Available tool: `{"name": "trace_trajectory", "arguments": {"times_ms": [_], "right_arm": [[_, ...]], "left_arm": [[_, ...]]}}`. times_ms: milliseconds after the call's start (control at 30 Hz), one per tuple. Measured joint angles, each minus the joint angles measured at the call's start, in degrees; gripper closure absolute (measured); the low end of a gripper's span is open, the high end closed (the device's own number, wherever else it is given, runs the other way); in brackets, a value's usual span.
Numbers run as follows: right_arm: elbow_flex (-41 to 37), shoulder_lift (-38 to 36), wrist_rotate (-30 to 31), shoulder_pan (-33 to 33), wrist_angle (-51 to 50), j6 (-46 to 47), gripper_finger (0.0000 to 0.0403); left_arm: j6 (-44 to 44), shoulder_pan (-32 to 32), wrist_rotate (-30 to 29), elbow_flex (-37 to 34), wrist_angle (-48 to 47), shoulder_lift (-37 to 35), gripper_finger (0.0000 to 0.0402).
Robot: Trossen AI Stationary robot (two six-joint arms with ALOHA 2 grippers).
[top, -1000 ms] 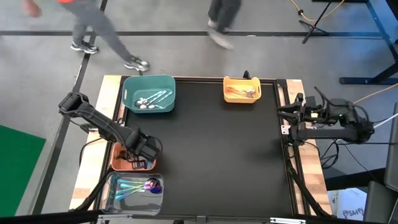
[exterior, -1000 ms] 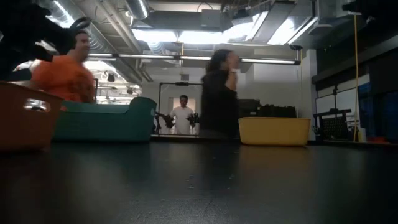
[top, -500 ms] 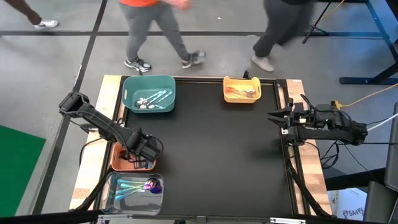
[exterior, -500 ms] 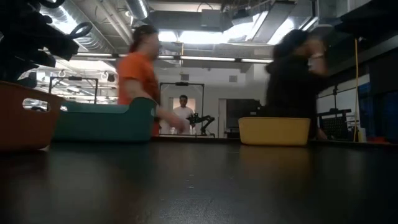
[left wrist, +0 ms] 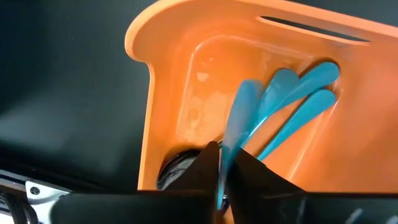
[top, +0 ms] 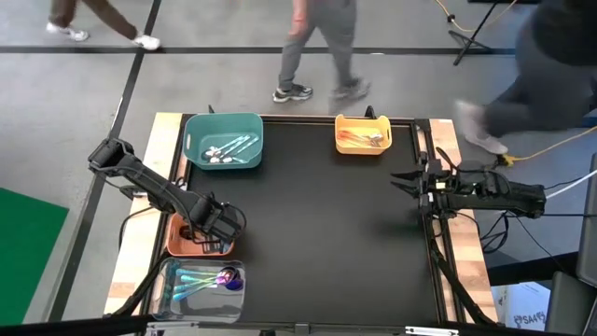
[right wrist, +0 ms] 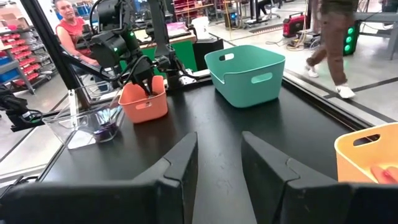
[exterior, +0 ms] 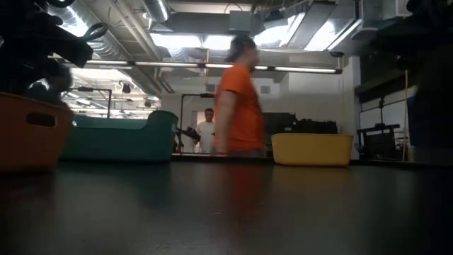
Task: Sort silverware by color (type)
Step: Put the light blue spoon into the orange bin, then return to Home Position
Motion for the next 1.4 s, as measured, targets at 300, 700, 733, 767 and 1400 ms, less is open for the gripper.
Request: {"name": "trace_trajectory", "arguments": {"times_ms": [300,700,733,767,1400], "right_arm": [[0.0,0.0,0.0,0.0,0.3,0.0,0.0291],[0.0,0.0,-1.9,0.0,-0.3,-1.6,0.0291],[0.0,0.0,-2.2,0.0,-0.3,-1.7,0.0291],[0.0,0.0,-2.4,0.0,-0.3,-1.7,0.0291],[-7.0,-0.7,-2.5,0.0,9.3,-3.3,0.0291]], "left_arm": [[0.0,0.0,0.0,0.0,0.0,0.0,0.0352],[0.0,0.0,1.4,0.0,-0.1,-0.3,0.0323],[0.0,0.0,1.6,0.1,-0.2,-0.4,0.0323],[0.0,-0.1,1.7,0.4,-0.4,-0.6,0.0323],[-0.1,-0.2,-0.4,17.9,-0.7,-6.9,0.0322]]}}
